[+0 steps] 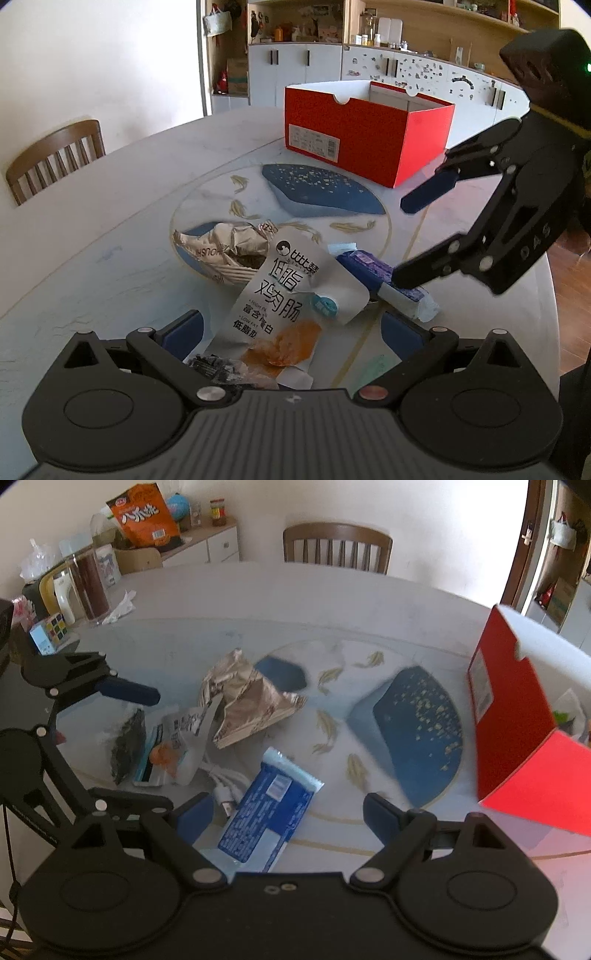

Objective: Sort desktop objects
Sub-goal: 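Grasp the white sausage packet with the left tool while the right tool grasps the blue-white packet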

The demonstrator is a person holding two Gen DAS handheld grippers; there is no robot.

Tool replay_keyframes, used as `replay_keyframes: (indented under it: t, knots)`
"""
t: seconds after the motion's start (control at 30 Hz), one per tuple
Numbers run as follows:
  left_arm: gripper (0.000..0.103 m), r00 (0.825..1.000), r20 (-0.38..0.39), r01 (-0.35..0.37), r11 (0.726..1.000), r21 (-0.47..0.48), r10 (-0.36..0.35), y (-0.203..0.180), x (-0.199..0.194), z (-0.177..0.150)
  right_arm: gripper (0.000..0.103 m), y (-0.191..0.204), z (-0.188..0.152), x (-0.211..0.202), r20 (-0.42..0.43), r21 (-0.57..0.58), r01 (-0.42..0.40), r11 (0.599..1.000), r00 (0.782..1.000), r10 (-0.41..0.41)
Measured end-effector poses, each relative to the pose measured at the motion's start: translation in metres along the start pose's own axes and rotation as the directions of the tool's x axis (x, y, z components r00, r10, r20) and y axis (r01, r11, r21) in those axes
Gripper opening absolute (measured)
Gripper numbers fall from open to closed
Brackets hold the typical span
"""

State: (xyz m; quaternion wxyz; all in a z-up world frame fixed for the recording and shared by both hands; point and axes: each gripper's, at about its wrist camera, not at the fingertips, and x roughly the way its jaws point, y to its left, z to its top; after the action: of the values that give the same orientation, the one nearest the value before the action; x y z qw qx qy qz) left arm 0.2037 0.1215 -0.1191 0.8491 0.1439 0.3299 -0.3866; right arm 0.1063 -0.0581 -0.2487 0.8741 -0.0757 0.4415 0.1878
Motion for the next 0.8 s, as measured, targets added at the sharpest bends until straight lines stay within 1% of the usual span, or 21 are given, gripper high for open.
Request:
replay_keyframes:
  t: [0.37, 0.43, 0.5, 0.57, 0.63, 0.67, 0.73, 0.8]
  knots:
    - [0.102, 1.000, -0.022, 0.004, 0.999, 0.032, -0.003, 0.002, 0.014, 0.000, 0.086, 0.000, -0.009, 0.025, -0.087, 0.006, -0.003, 1.000, 0.996, 0.003]
    - [0.102, 1.000, -0.028, -0.002, 0.999, 0.037, 0.004, 0.002, 0.015, -0.001, 0.084, -0.001, -0.010, 0.026, -0.094, 0.009, -0.002, 1.000, 0.996, 0.003]
    - [0.102, 1.000, -0.031, -0.001, 0.999, 0.045, 0.003, 0.001, 0.017, -0.001, 0.079, -0.001, -0.012, 0.028, -0.106, 0.008, -0.002, 1.000, 0.994, 0.003]
    - [0.098, 0.999, -0.036, -0.002, 0.999, 0.053, 0.004, 0.001, 0.018, -0.001, 0.077, 0.001, -0.012, 0.028, -0.103, -0.011, 0.006, 1.000, 0.995, -0.007]
    - [0.090, 0.999, -0.040, -0.003, 0.998, 0.056, 0.005, 0.000, 0.019, -0.001, 0.075, 0.002, -0.013, 0.027, -0.100, -0.020, 0.005, 1.000, 0.995, -0.006]
    - [0.088, 0.999, -0.042, -0.006, 0.998, 0.061, 0.009, 0.000, 0.020, -0.001, 0.072, 0.002, -0.013, 0.027, -0.099, -0.022, 0.004, 1.000, 0.995, -0.006]
    - [0.075, 0.999, -0.051, 0.003, 0.998, 0.058, 0.000, 0.000, 0.022, -0.001, 0.067, 0.004, -0.013, 0.026, -0.093, -0.031, 0.001, 1.000, 0.996, -0.004]
    - [0.072, 0.998, -0.055, -0.007, 0.997, 0.071, 0.011, -0.003, 0.024, -0.001, 0.060, 0.005, -0.012, 0.025, -0.090, -0.036, -0.005, 0.999, 0.996, 0.002]
